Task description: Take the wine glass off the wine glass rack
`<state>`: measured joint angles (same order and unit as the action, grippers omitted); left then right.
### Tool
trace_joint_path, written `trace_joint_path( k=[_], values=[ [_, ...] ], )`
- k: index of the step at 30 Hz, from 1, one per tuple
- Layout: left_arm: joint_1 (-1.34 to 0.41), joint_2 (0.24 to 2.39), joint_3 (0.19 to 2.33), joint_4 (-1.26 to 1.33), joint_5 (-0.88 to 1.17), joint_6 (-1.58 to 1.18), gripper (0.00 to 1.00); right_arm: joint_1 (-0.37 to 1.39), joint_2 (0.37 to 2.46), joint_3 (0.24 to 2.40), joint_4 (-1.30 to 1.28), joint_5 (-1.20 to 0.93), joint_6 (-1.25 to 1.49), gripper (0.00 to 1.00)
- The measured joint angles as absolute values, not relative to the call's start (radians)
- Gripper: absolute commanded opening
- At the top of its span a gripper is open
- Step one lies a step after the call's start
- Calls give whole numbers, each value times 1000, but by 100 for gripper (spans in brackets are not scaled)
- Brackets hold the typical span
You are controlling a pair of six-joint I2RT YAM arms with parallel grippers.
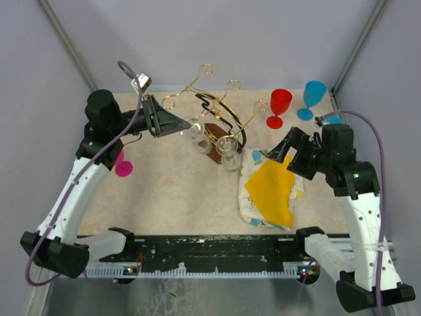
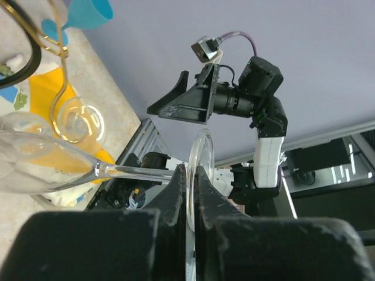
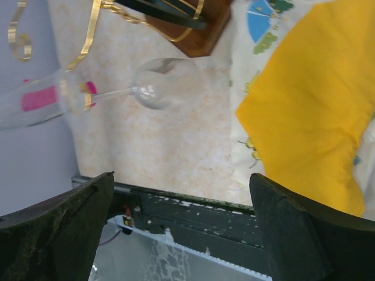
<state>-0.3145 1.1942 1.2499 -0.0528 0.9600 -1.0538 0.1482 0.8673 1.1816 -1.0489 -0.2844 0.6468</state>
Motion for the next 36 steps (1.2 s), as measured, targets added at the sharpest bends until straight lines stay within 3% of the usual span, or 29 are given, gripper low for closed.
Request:
trace_joint_path(
  k=[8, 13, 16, 21, 33, 36],
  values=[
    [-315, 1089, 1312, -31, 1016, -962, 0, 183, 891, 1370, -952, -537, 791, 99],
    [-315, 1068, 1318, 125, 1110, -957, 0, 406, 965, 1327, -674, -625, 1029, 99],
    [-315, 1074, 1334, 235, 1170, -974, 0, 518, 1065, 1328, -535, -635, 1134, 99],
    [-315, 1077, 1363, 374, 1235, -995, 0, 558, 1203, 1328, -372, -642, 1284, 99],
    [-315, 1076, 1350, 537, 1311, -1026, 0, 591, 1221, 1308, -68, -645, 1482, 99],
    [-315, 1077, 1335, 572, 1323, -1047, 0, 612, 1247, 1308, -30, -641, 1504, 94]
  ],
)
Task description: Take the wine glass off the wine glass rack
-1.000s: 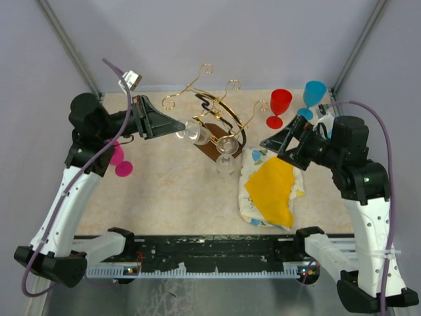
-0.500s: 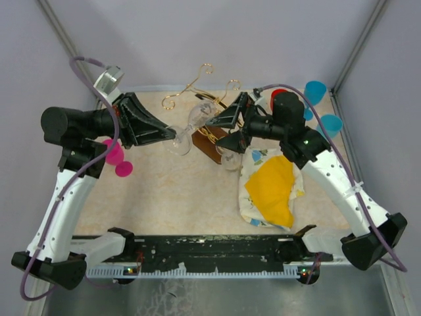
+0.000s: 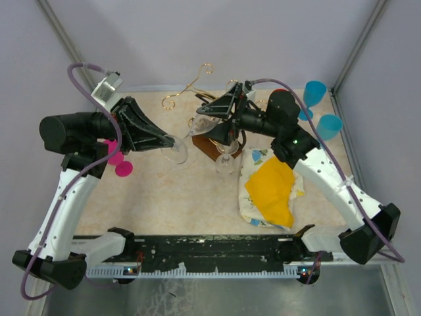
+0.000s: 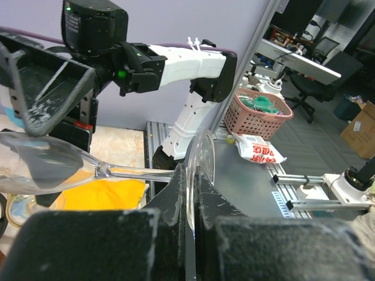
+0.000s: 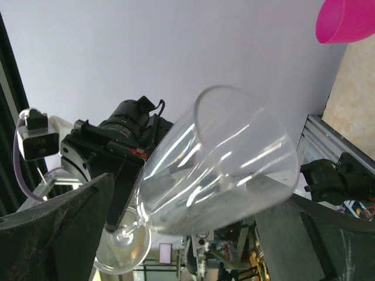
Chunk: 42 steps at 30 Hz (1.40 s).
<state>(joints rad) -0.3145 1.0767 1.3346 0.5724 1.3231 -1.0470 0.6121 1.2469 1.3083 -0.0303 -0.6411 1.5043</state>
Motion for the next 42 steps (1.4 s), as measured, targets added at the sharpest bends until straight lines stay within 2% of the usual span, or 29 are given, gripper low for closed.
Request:
trace_joint_path(
  k=[3, 7, 20, 29, 36, 38, 41, 42],
  values=[
    [-315, 1077, 1330, 598, 1332, -1059, 0, 625, 1274, 1309, -7, -636, 1523, 81],
    [-316, 1076, 1330, 620, 1341, -1066, 0, 633, 1299, 1309, 12, -629, 1542, 72],
    [-318, 1073, 1331, 563, 1356, -992, 0, 635, 1295, 1307, 18, -602, 1561, 73],
    [-319, 1037, 1363, 284, 1362, -735, 0, 635, 1292, 1277, 75, -606, 1632, 72],
    [-319, 957, 1308, 173, 1358, -553, 0, 635, 1292, 1277, 89, -625, 1687, 64],
    [-319, 941, 1297, 145, 1356, -507, 0, 635, 1292, 1277, 84, -630, 1692, 60],
    [-321, 933, 1295, 110, 1357, -458, 0, 635, 1292, 1286, 59, -633, 1688, 45],
    [-321, 933, 1295, 99, 1358, -444, 0, 635, 1292, 1290, 52, -633, 1685, 43]
  ],
)
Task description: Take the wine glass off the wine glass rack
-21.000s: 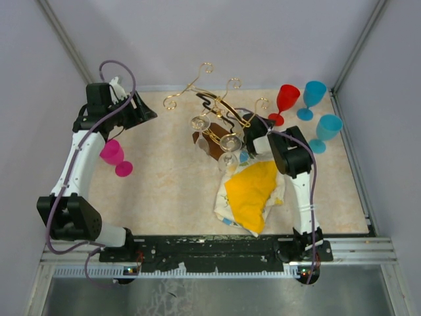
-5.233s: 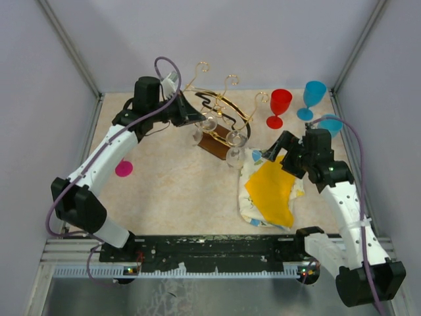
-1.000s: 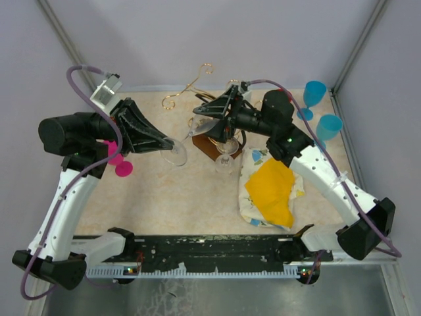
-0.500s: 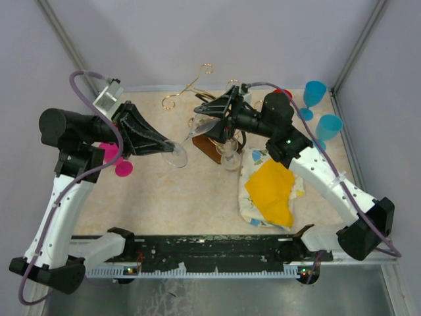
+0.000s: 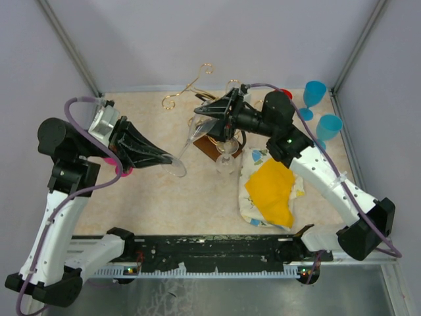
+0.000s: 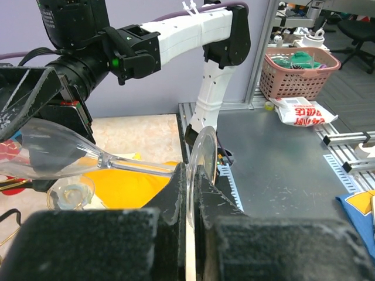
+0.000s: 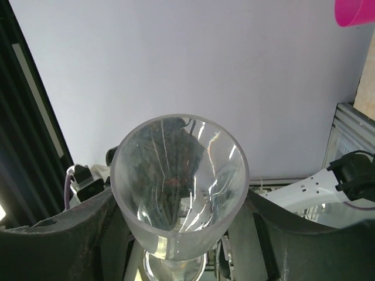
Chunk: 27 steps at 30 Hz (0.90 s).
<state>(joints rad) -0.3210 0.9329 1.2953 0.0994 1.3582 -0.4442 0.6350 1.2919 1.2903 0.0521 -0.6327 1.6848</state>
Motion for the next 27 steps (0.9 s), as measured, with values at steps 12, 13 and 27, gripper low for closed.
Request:
trace_joint_path(
  k=[12, 13, 27],
  values=[
    [-323, 957, 1360, -116, 1335, -328, 84, 618, 1291, 1353, -29, -626, 1582, 34],
    [-323, 956, 1366, -129, 1331, -320, 85, 604, 1291, 1372, -54, -632, 1559, 34],
    [-323, 933, 1518, -278, 1262, -237, 88, -123, 1312, 1959, -843, -689, 892, 34]
  ],
)
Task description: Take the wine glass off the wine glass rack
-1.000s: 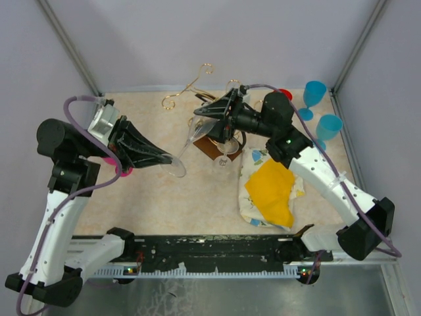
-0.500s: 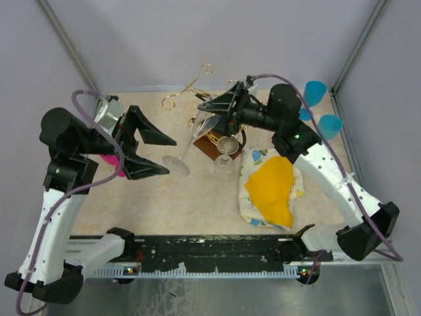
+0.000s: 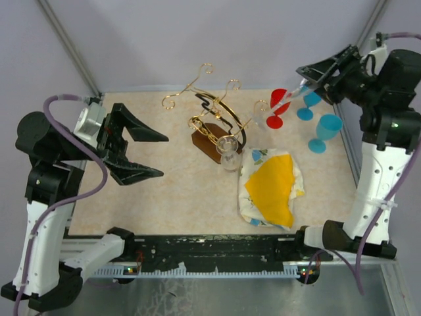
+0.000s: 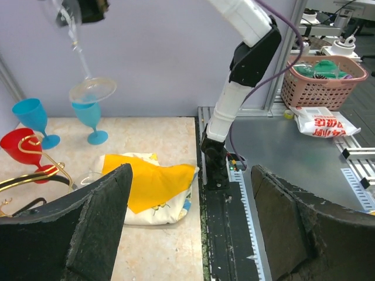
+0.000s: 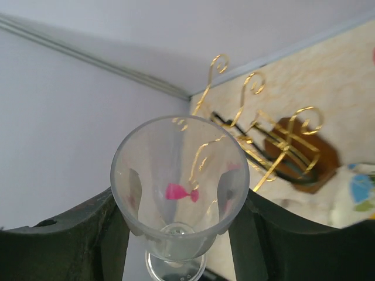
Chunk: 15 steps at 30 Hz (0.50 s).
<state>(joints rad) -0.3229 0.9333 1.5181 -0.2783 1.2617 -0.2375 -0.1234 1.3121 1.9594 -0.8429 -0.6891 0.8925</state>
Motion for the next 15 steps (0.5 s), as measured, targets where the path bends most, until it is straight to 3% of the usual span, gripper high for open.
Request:
trace_joint_path(
  k=[7, 15],
  values=[
    [-323, 968, 1528, -377, 1225, -180, 88, -197, 1309, 2097, -1141, -474, 574, 34],
    [-323, 973, 1520, -416, 1205, -145, 87, -200, 1275, 1829, -1129, -208, 466, 30]
  ],
)
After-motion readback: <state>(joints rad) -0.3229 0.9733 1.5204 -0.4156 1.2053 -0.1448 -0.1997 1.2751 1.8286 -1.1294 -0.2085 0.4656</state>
